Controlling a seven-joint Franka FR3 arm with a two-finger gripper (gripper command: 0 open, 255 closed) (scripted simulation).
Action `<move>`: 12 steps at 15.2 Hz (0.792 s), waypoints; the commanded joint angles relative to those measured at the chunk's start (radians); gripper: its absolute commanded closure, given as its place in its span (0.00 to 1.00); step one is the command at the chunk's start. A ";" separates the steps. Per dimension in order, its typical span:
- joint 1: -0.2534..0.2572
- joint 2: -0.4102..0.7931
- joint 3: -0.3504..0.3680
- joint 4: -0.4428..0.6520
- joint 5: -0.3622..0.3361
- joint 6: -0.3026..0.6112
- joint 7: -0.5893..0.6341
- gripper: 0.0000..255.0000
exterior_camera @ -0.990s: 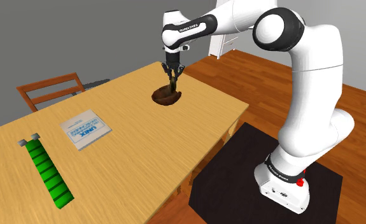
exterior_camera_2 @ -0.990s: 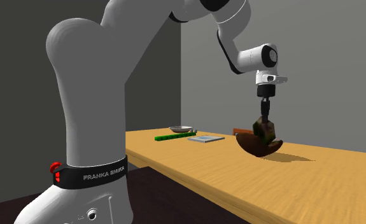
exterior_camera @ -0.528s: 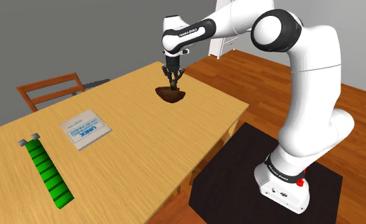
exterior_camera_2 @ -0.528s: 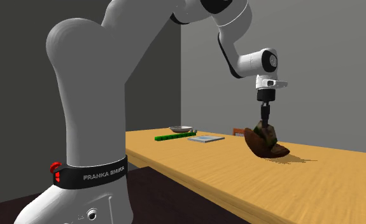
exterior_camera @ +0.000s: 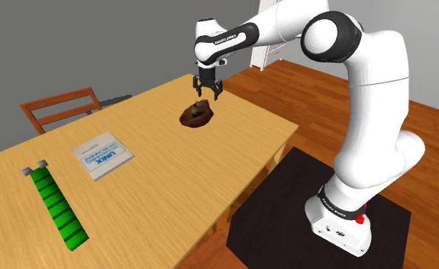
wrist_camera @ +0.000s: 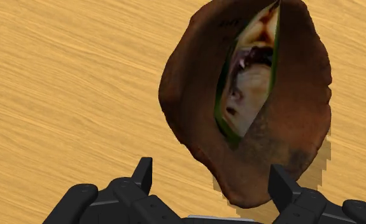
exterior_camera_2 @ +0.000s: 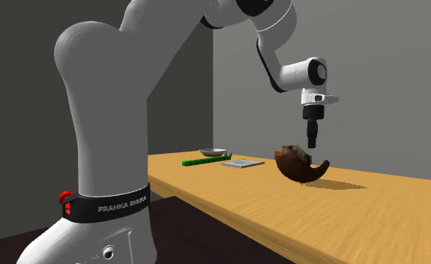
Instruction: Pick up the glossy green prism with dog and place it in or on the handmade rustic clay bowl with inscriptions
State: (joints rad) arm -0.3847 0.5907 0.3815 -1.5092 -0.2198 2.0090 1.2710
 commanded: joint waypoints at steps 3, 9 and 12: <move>-0.001 -0.011 0.003 0.017 0.005 -0.028 -0.004 0.00; 0.000 -0.035 0.010 0.075 0.017 -0.108 -0.012 0.00; 0.000 -0.035 0.010 0.075 0.017 -0.108 -0.012 0.00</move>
State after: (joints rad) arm -0.3843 0.5554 0.3914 -1.4342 -0.2029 1.9015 1.2589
